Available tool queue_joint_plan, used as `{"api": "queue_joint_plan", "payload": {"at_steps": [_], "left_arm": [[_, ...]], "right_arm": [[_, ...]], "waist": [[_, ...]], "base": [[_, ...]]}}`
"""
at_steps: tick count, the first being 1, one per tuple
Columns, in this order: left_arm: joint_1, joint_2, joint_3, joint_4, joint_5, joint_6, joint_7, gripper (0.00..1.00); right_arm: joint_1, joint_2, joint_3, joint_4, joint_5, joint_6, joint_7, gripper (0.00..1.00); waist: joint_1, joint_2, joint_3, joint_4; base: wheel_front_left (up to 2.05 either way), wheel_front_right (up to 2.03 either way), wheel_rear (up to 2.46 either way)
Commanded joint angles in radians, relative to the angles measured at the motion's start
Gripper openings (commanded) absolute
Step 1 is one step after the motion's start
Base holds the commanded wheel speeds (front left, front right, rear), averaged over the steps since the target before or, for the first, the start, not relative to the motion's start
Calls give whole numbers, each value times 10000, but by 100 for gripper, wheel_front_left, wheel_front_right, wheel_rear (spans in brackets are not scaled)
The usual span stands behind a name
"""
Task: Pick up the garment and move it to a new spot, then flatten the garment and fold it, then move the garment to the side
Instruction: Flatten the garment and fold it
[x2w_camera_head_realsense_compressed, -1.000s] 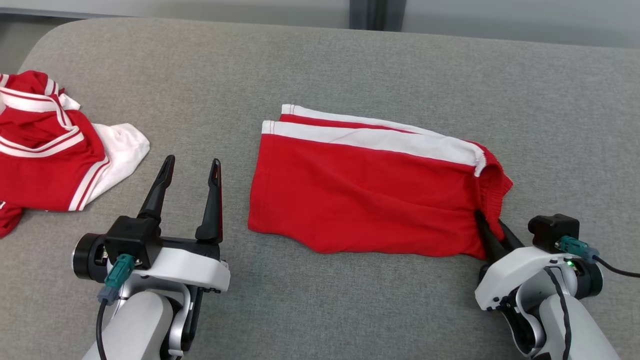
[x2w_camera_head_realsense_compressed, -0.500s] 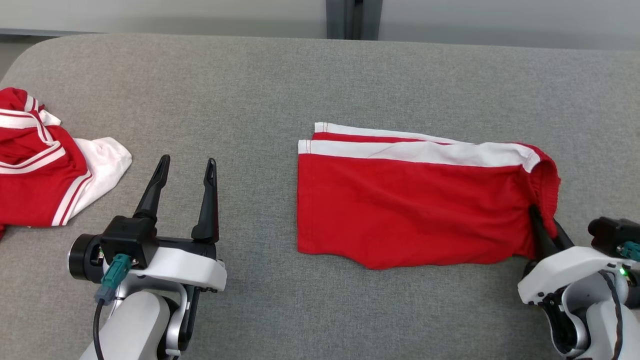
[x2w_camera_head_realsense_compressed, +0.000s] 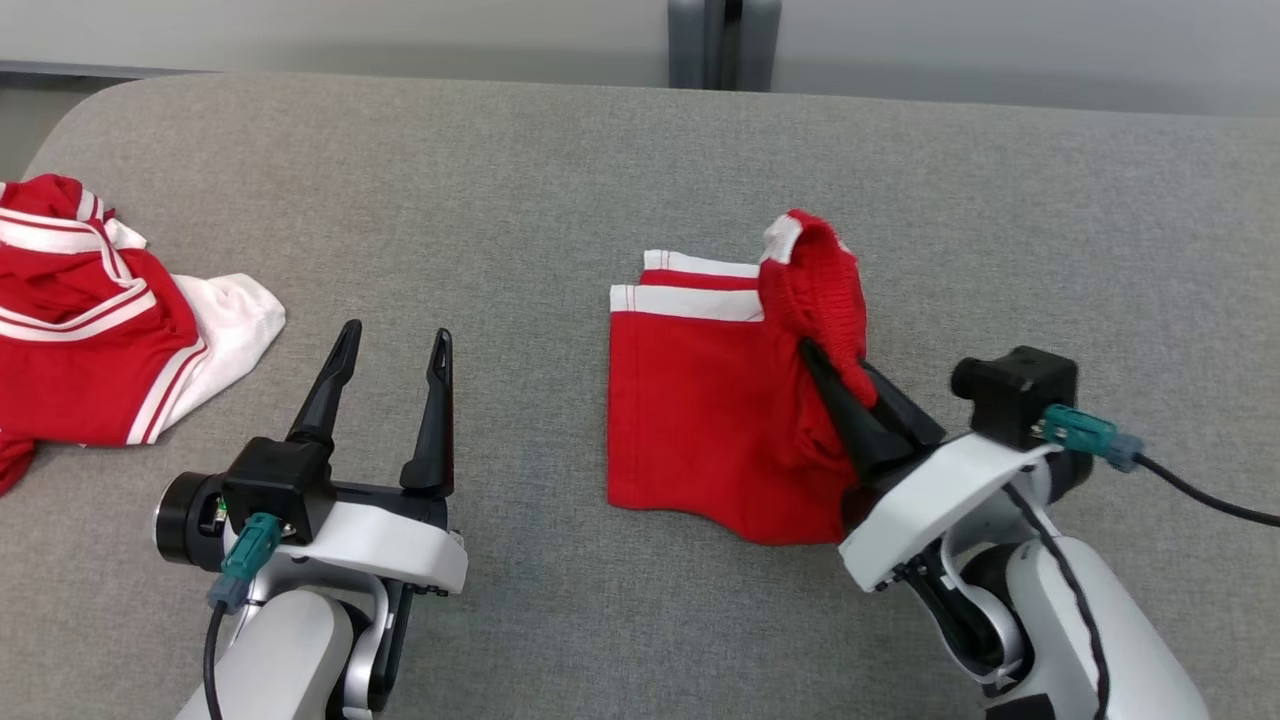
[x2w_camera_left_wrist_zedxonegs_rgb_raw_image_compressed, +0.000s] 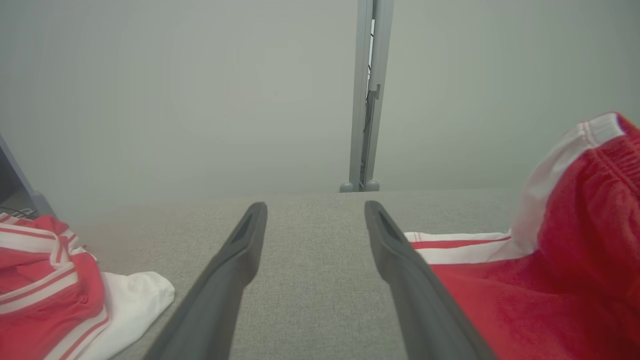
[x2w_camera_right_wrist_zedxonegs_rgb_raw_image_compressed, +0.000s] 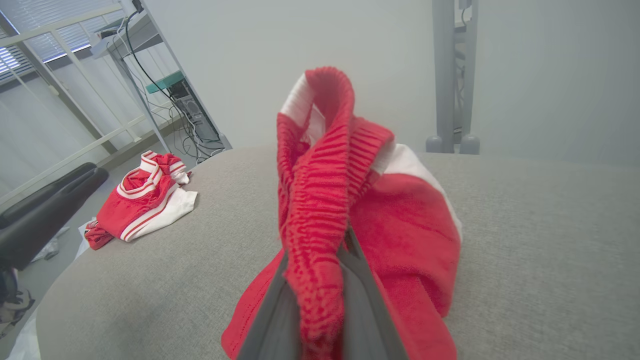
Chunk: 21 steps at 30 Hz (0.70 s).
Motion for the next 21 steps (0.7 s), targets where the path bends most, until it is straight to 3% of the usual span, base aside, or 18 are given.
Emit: {"api": "queue_joint_plan", "payload": {"at_steps": [1,14,17,21], "left_arm": [[-117,4,-44,55,-4,-58,19,100],[-447,-426,-626,400,73,-410,16,100],[-463,-472,-688,448,91,-417,0,100],[-483,-465,-689,486,86,-417,-32,100]], "right_arm": [[-277,-41,316,365,84,3,-20,0],[-2194,-56,1537,4083,728,3,-962,1],[-2498,-34,1915,4635,956,3,-1277,100],[-2691,-37,2581,4811,1512,3,-1638,100]], "waist": [[0,0,21,131],[0,0,252,891],[0,0,297,971],[0,0,320,960]], "base": [[0,0,0],[0,0,0],[0,0,0],[0,0,0]]}}
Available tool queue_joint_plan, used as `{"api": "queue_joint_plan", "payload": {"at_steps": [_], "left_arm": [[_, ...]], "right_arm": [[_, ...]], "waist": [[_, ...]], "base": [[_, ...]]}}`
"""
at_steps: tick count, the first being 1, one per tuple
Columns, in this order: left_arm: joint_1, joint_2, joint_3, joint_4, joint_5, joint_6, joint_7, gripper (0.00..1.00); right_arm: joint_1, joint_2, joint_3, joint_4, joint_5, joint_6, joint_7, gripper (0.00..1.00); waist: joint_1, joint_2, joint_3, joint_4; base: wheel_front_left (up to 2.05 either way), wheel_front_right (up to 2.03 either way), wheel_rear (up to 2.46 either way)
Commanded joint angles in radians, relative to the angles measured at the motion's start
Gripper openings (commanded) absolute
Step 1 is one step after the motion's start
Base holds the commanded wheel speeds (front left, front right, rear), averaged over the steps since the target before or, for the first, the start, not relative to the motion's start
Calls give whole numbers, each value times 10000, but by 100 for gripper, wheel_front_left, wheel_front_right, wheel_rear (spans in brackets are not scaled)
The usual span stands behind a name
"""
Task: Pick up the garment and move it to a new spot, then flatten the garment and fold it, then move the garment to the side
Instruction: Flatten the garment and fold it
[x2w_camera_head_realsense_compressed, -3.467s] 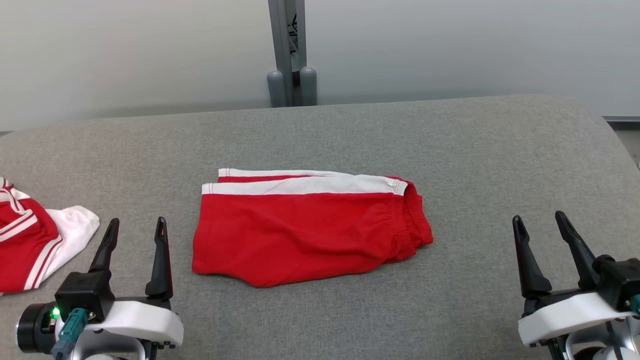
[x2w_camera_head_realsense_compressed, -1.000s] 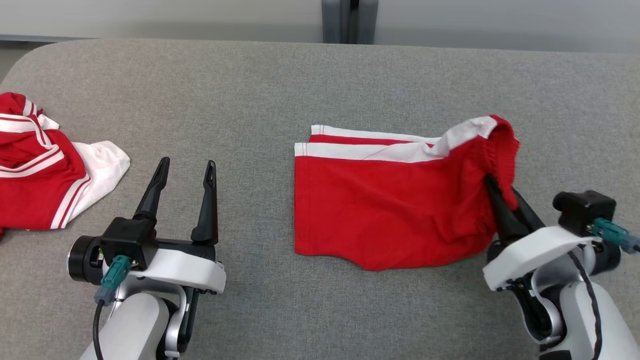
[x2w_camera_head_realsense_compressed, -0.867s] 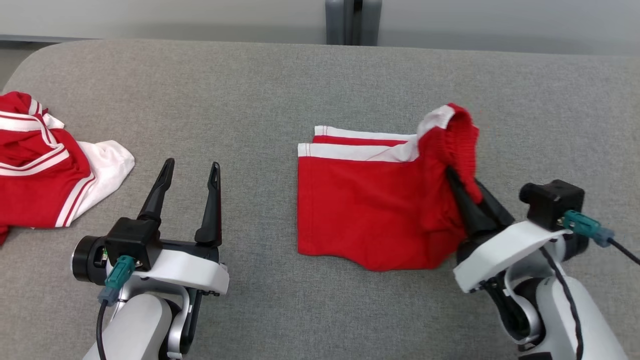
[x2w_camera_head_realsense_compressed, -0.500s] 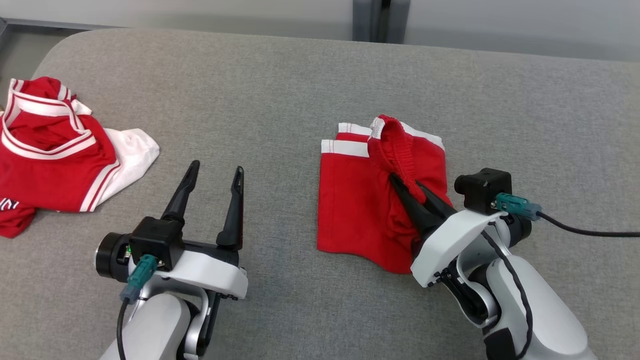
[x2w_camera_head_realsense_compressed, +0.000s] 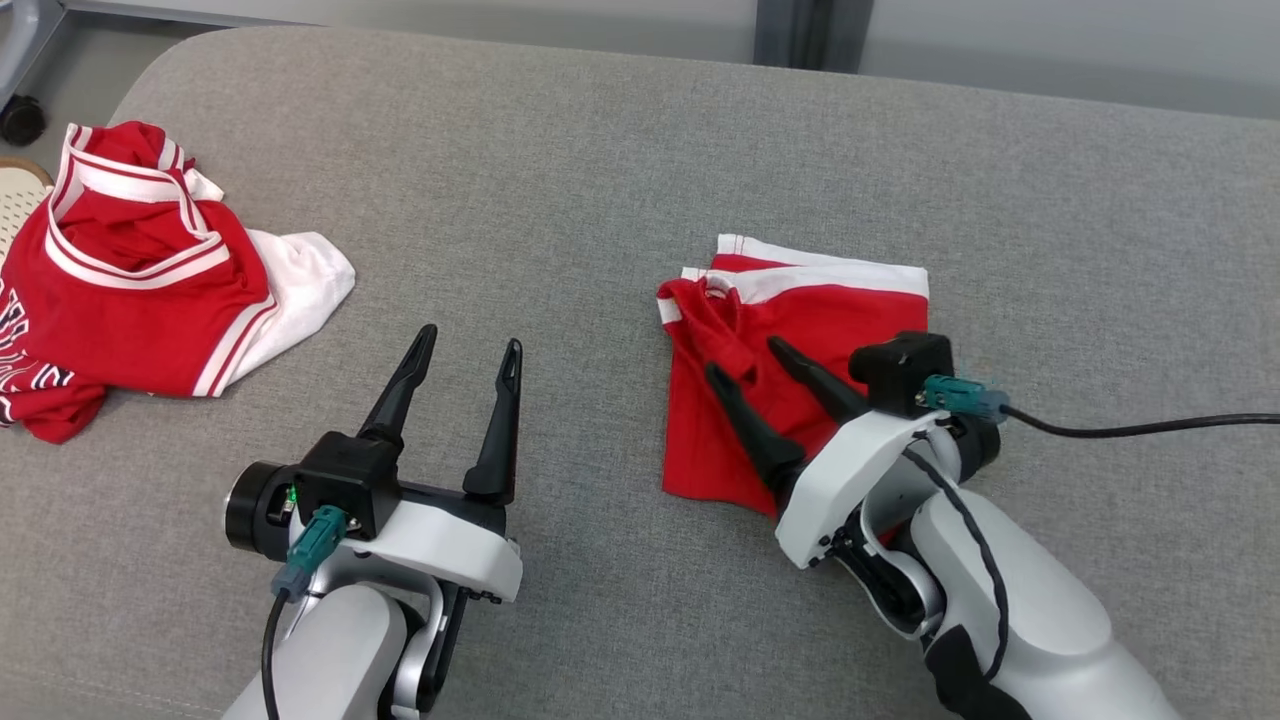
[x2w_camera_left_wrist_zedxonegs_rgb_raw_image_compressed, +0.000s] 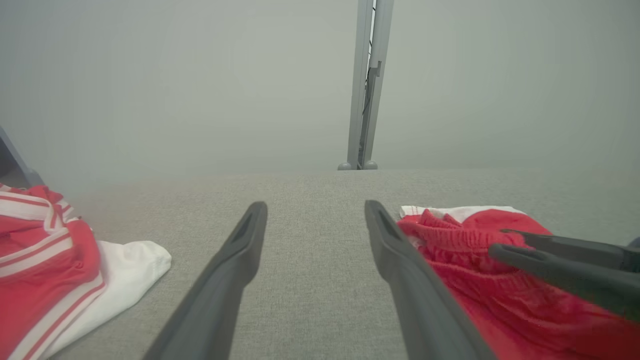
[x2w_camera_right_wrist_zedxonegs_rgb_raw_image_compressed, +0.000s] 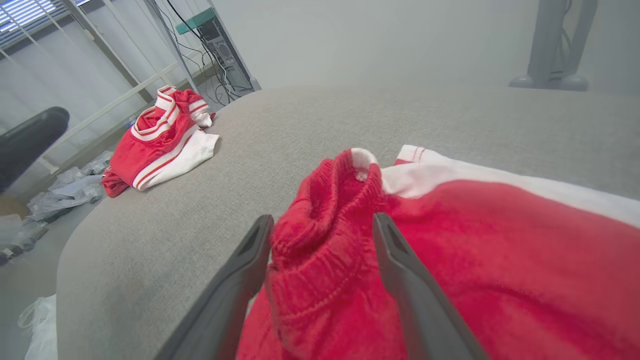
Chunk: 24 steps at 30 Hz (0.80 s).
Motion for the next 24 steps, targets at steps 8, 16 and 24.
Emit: {"api": "queue_joint_plan", "payload": {"at_steps": [8,16,24], "left_arm": [[32,106,48,85,-123,5,10,100],[163,426,388,-82,-188,321,54,100],[515,831,795,-509,-279,734,121,100]], "right_arm": [[246,-64,447,-721,-10,3,-567,100],[1524,-52,-2126,-2939,-1250,3,-971,100],[3006,-44,-4622,-4906,-2674,3,-575,100]], "waist": [[0,0,-211,-230],[0,0,-503,-741],[0,0,-824,-1220]], "base": [[0,0,0],[0,0,0],[0,0,0]]}}
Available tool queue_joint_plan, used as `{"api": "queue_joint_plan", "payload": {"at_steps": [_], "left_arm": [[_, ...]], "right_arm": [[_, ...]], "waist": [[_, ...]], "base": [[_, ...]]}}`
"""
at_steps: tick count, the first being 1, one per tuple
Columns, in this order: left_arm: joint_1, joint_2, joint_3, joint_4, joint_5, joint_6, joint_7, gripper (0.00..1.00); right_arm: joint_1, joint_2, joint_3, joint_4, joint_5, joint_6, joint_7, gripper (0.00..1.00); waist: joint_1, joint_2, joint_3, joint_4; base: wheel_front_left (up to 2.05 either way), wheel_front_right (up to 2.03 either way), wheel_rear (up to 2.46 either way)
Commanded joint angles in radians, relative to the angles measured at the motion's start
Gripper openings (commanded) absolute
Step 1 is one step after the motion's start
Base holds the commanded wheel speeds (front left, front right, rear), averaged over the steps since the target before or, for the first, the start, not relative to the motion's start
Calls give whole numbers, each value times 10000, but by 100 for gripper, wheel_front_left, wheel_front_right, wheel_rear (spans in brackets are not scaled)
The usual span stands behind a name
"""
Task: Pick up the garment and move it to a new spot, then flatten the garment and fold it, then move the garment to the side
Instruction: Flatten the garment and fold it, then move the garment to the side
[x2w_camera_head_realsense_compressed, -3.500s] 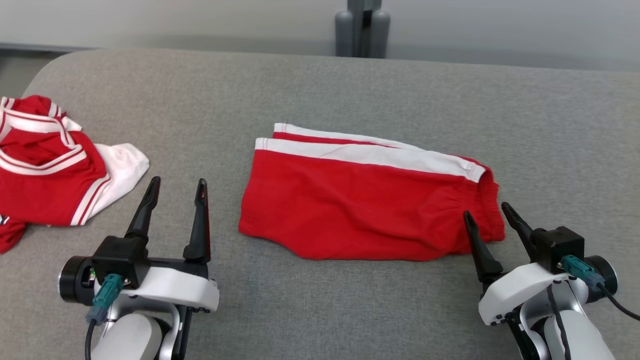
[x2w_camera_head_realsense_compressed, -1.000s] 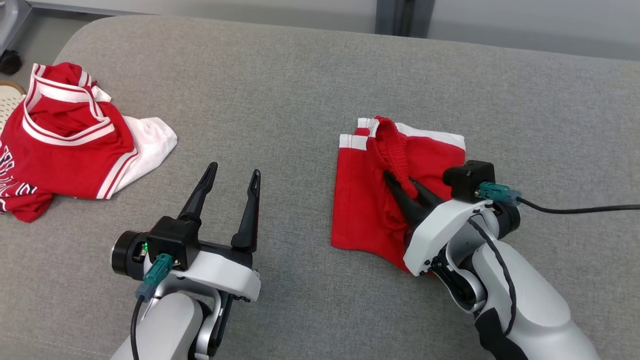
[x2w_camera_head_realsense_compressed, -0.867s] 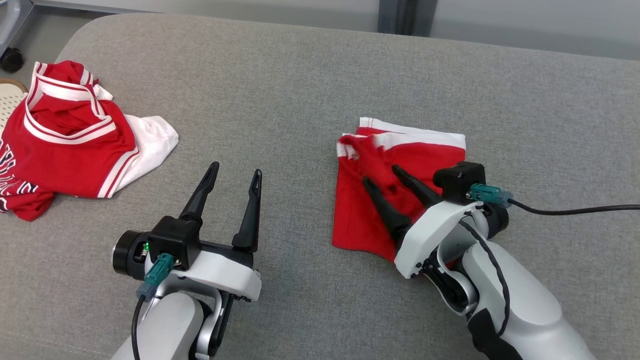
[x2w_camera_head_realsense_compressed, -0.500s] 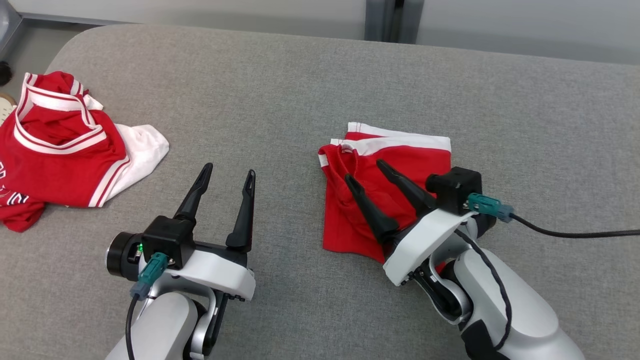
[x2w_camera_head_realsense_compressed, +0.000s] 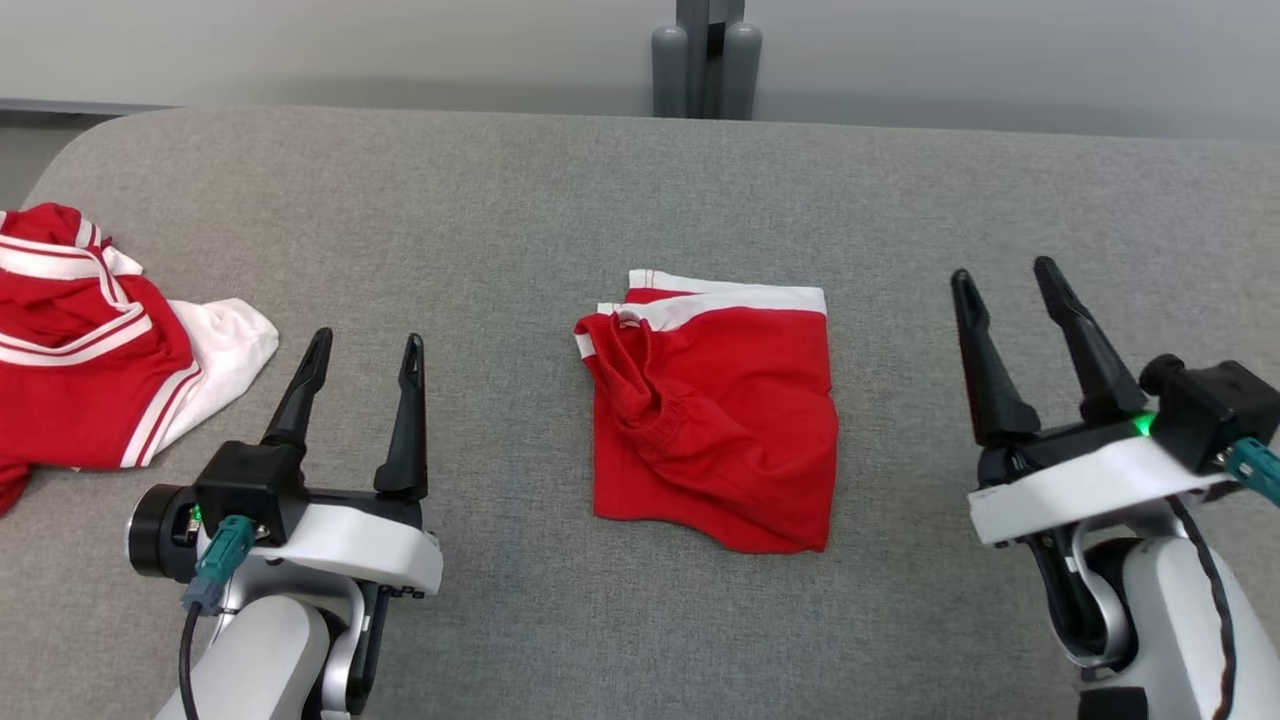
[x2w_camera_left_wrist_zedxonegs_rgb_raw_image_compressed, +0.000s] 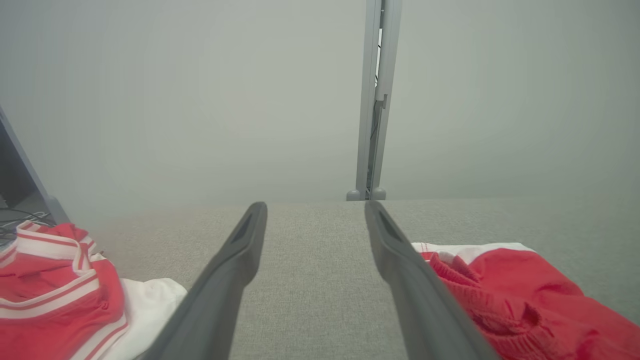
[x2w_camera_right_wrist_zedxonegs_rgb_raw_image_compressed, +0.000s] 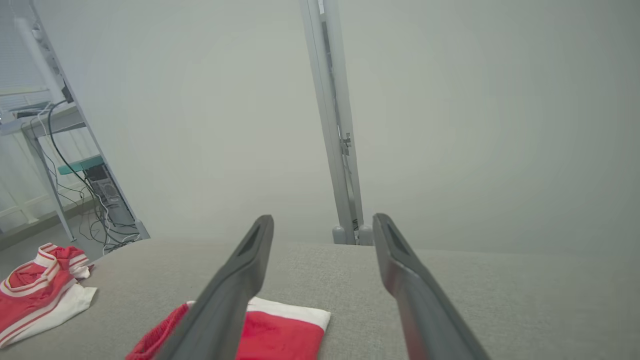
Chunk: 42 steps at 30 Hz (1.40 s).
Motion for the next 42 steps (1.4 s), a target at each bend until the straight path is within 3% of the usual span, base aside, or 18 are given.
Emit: {"api": "queue_joint_plan", "payload": {"at_steps": [1,9,21,31,42], "left_arm": [[103,76,100,-72,-54,80,13,100],[615,383,407,-152,-409,12,-10,100],[1204,785,227,-289,-115,436,332,100],[1253,958,255,-524,-85,684,554,100],[1121,903,186,-563,-176,666,509,100]], "right_arm": [[278,-49,-233,-174,-176,3,69,100],[1584,-54,-1350,-874,-1276,3,448,100],[3080,-48,-1880,-1509,-1700,3,975,100],[3109,-50,-2039,-1755,-1570,3,1154,100],[2937,-46,-2003,-1677,-1496,3,1218,100]], "waist": [[0,0,-154,-138],[0,0,-755,-474],[0,0,-1248,-600],[0,0,-1094,-650],[0,0,-1070,-497]], "base": [[0,0,0],[0,0,0],[0,0,0],[0,0,0],[0,0,0]]}}
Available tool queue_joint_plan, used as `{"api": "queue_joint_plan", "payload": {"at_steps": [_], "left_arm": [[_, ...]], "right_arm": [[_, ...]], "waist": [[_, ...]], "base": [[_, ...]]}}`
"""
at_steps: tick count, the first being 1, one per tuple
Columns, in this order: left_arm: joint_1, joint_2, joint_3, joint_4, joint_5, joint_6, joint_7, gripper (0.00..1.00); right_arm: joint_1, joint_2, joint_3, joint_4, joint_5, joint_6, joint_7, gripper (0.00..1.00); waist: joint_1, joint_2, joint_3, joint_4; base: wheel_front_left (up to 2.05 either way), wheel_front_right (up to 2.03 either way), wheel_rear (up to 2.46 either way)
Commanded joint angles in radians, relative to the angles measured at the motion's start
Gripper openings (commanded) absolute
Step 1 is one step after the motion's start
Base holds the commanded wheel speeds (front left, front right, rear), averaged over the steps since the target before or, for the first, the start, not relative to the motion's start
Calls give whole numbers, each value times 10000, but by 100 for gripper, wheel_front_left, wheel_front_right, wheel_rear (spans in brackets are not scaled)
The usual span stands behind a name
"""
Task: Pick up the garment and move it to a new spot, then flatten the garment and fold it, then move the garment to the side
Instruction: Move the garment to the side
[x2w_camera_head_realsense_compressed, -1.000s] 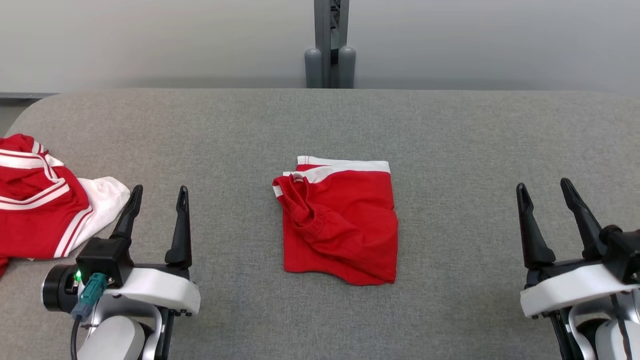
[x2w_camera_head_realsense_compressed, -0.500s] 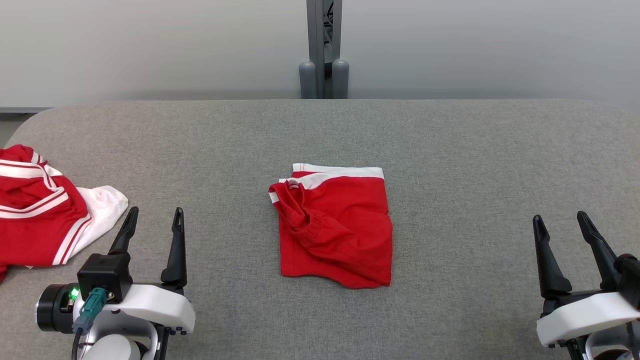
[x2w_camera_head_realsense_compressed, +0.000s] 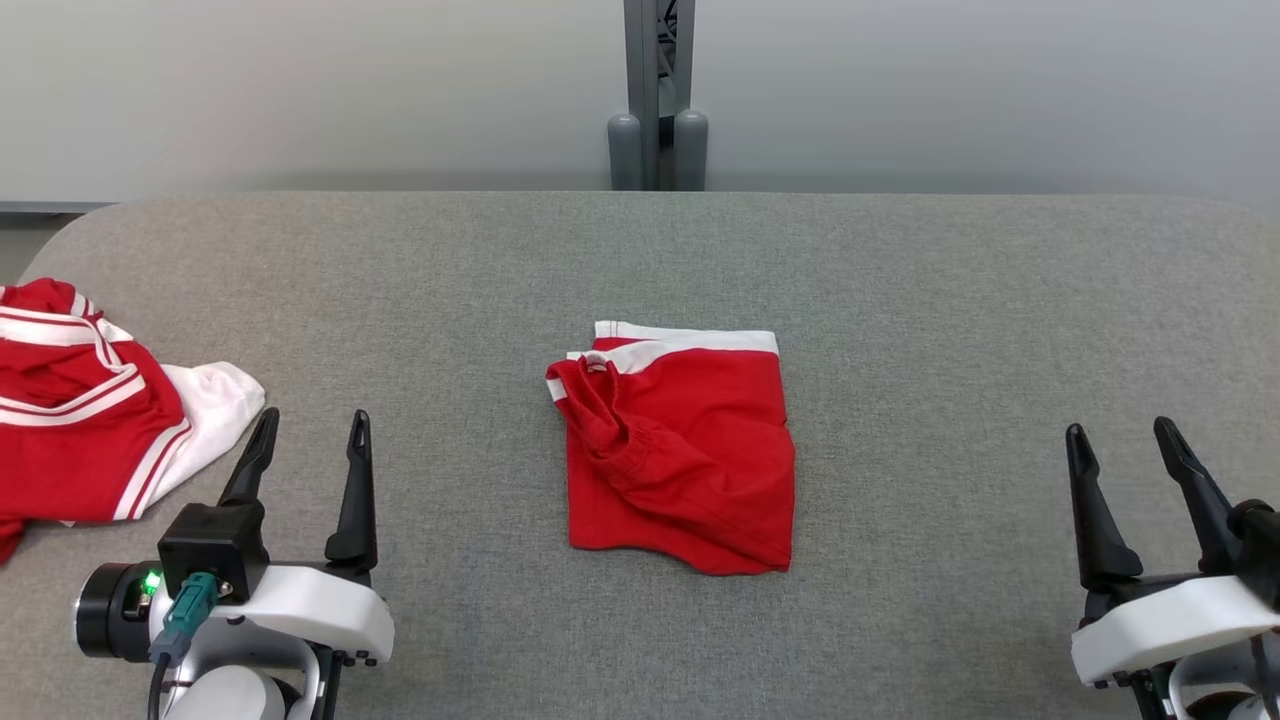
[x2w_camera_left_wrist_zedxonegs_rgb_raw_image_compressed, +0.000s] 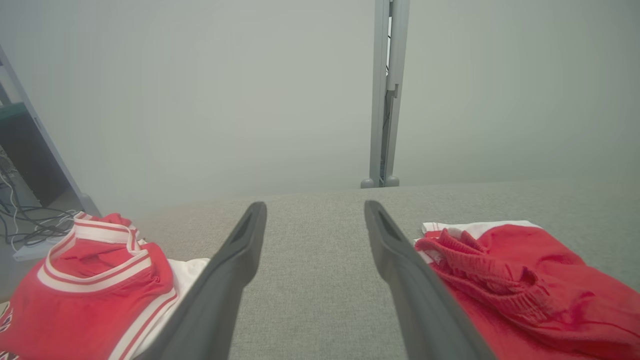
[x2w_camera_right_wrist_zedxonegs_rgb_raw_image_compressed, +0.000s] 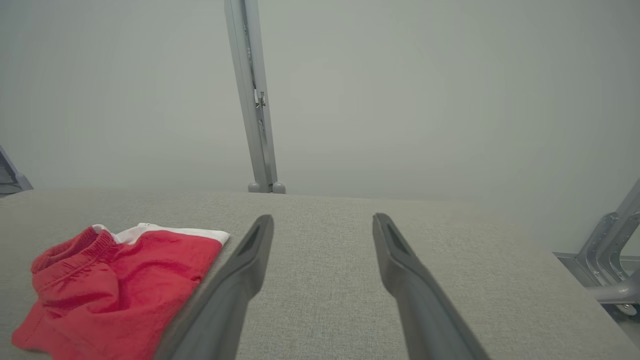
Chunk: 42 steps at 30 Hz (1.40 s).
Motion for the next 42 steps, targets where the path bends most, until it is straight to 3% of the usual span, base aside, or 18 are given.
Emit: {"api": "queue_joint_plan", "payload": {"at_steps": [1,7,15,24,30,31,32,33,38,42], "left_arm": [[-180,-11,-15,-23,-54,0,-33,100],[-404,-148,-90,-45,-101,-80,-40,100],[-834,-517,-423,197,30,-292,-218,100],[-1084,-729,-535,568,-33,-488,-390,100],[-1202,-783,-470,732,-73,-524,-500,100],[-1220,-794,-471,752,-71,-539,-505,100],[-1237,-807,-467,764,-68,-542,-520,100],[-1256,-804,-469,776,-52,-539,-535,100],[-1358,-798,-514,706,21,-547,-559,100],[-1439,-736,-558,509,106,-487,-545,100]], "right_arm": [[-125,-40,44,55,112,3,65,100],[-525,-43,872,748,315,3,365,100],[-1421,-49,2363,2827,898,3,228,100],[-2398,-59,3075,4935,1494,3,-149,100],[-2768,-50,3714,5924,2502,3,-208,100],[-2797,-47,3858,6058,2690,3,-241,48],[-2802,-44,3999,6143,2921,3,-283,14],[-2843,-39,4109,6219,2986,3,-318,0],[-2965,-74,4145,6562,3107,1,-752,0],[-2850,-115,3956,6688,2568,-2,-907,0]], "waist": [[0,-1,15,79],[0,-1,243,519],[0,-1,764,1331],[0,-1,1119,1754],[0,-1,1205,1722],[0,-1,1212,1697],[0,-1,1209,1666],[0,-1,1206,1628],[0,-1,1183,1325],[0,-1,1288,750]], "base": [[0,0,0],[0,0,0],[0,0,0],[0,0,0],[0,0,0],[0,0,0],[0,0,0],[0,0,0],[0,0,0],[0,0,0]]}}
